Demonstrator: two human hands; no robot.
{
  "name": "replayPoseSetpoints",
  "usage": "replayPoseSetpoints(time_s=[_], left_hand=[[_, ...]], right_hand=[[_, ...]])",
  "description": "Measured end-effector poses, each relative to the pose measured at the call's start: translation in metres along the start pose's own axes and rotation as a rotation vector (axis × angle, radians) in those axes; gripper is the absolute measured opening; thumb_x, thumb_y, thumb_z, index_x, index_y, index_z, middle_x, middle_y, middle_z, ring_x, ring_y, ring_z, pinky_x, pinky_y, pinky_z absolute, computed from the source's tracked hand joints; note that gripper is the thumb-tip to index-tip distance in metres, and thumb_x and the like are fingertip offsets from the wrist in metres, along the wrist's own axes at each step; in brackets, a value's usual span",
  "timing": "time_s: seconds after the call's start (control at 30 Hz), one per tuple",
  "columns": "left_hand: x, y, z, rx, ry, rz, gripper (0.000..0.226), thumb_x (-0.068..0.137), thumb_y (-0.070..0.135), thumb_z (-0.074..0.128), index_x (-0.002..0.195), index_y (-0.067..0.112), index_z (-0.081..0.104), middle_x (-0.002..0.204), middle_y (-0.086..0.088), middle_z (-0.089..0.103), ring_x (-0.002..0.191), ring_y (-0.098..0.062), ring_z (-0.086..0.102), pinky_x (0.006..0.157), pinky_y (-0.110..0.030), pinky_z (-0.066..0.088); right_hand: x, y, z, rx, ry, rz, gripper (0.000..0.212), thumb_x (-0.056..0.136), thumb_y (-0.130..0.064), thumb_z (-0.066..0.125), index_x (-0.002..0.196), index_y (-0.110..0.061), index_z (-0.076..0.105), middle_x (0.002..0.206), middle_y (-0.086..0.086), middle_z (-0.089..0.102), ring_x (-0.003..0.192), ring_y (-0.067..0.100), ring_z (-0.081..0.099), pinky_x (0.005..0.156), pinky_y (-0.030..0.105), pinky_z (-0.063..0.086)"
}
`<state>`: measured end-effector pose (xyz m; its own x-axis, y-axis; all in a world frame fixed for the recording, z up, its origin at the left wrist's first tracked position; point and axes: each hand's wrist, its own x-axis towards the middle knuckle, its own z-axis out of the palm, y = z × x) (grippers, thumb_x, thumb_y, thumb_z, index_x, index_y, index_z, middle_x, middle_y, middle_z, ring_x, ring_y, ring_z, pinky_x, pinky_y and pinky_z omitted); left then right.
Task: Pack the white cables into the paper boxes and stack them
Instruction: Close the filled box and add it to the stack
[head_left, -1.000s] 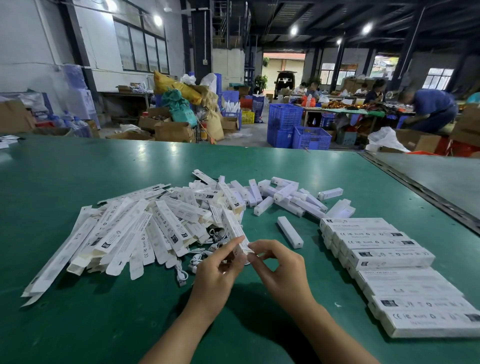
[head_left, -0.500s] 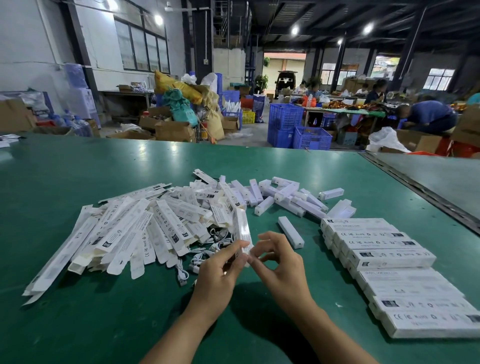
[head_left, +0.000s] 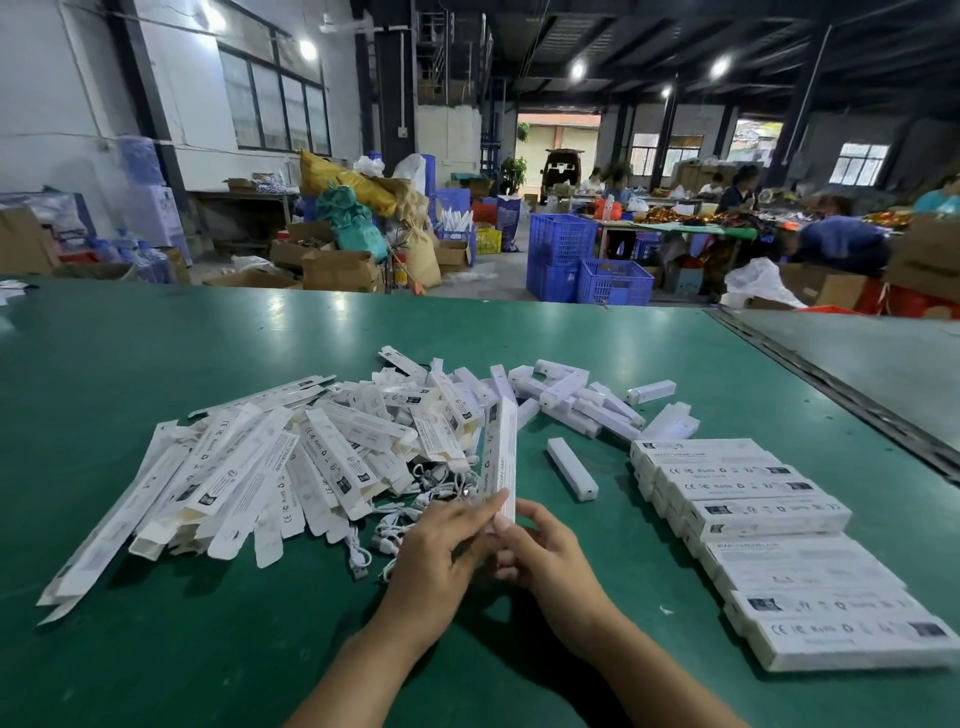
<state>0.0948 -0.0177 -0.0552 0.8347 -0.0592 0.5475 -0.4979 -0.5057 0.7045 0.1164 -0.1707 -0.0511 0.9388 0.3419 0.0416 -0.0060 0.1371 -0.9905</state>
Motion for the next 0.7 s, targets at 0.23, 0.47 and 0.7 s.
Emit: replayPoseSetpoints(time_s=[0.23, 0.47, 0.7], left_hand=[[-0.002, 0.006, 0.007, -0.118, 0.094, -0.149, 0.119, 0.053, 0.075, 0.08, 0.146, 0.065, 0.007, 0.142, 0.03, 0.036, 0.126, 0.004, 0.044, 0.098, -0.015, 0.04], [0.0, -0.001, -0.004, -0.259, 0.242, -0.25, 0.096, 0.068, 0.063, 0.078, 0.148, 0.055, 0.025, 0.14, 0.031, 0.044, 0.121, 0.006, 0.05, 0.103, -0.037, 0.046], [0.0, 0.003, -0.009, -0.322, 0.316, -0.325, 0.068, 0.064, 0.035, 0.083, 0.127, 0.041, 0.055, 0.115, 0.006, 0.067, 0.108, -0.017, 0.063, 0.095, -0.049, 0.053]], right_hand=[[-0.01, 0.003, -0.011, 0.161, -0.004, 0.033, 0.033, 0.074, -0.017, 0.049, 0.098, -0.001, 0.067, 0.065, 0.01, 0.059, 0.052, 0.019, 0.054, 0.051, 0.03, 0.042], [-0.025, -0.001, -0.025, 0.027, -0.187, 0.01, 0.044, 0.07, -0.035, 0.046, 0.085, 0.004, 0.059, 0.057, 0.013, 0.051, 0.048, 0.02, 0.034, 0.044, 0.025, 0.025], [-0.039, -0.009, -0.036, 0.044, -0.267, 0.107, 0.034, 0.078, -0.026, 0.047, 0.094, 0.002, 0.057, 0.07, 0.018, 0.061, 0.051, 0.019, 0.041, 0.05, 0.024, 0.032]])
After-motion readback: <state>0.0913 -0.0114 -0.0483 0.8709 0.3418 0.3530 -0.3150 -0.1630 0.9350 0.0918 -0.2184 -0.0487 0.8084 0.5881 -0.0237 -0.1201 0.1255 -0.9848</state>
